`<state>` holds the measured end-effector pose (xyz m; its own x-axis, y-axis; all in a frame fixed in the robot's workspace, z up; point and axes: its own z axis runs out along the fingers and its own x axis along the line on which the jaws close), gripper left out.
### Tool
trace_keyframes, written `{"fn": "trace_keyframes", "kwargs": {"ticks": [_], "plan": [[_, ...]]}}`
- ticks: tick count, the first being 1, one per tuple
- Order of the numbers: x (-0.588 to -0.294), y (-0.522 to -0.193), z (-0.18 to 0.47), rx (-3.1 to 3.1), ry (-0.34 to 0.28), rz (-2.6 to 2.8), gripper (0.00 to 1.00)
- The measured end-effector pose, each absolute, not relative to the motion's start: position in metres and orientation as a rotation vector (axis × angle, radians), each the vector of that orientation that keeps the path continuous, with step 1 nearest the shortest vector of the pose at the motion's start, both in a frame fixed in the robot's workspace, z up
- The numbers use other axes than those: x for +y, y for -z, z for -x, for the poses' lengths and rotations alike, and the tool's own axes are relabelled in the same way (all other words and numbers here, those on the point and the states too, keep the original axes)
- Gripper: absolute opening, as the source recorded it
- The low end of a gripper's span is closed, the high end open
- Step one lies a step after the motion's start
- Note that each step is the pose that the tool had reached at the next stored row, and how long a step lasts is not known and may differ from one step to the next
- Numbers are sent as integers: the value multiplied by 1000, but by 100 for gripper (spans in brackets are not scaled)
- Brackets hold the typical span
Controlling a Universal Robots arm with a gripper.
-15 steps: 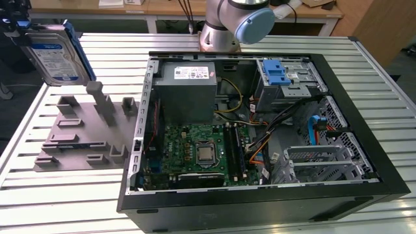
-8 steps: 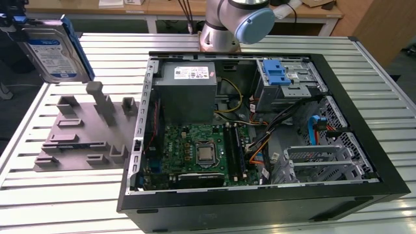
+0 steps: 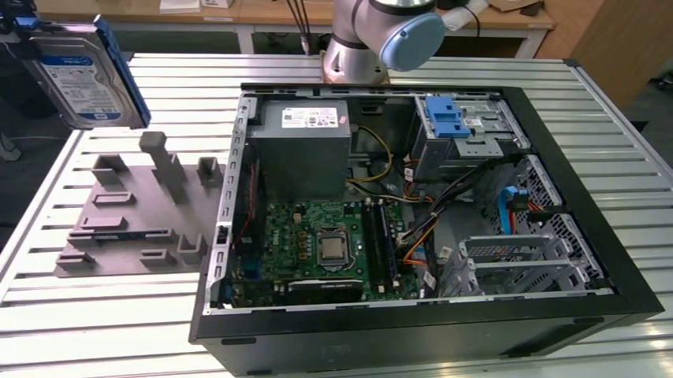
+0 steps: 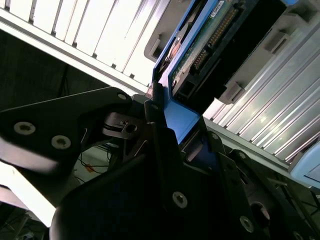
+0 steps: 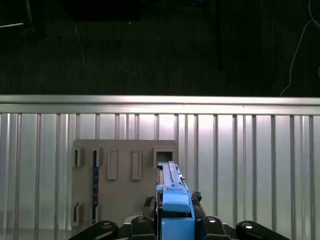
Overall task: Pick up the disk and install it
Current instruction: 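Pick up the disk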
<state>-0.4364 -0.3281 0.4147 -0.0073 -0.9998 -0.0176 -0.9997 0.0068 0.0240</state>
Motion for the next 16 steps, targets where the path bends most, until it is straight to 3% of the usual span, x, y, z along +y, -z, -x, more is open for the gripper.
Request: {"fn": "trace_keyframes", "kwargs": {"ticks": [16], "plan": [[-328, -435, 436, -2226, 46, -2210, 36]]}}
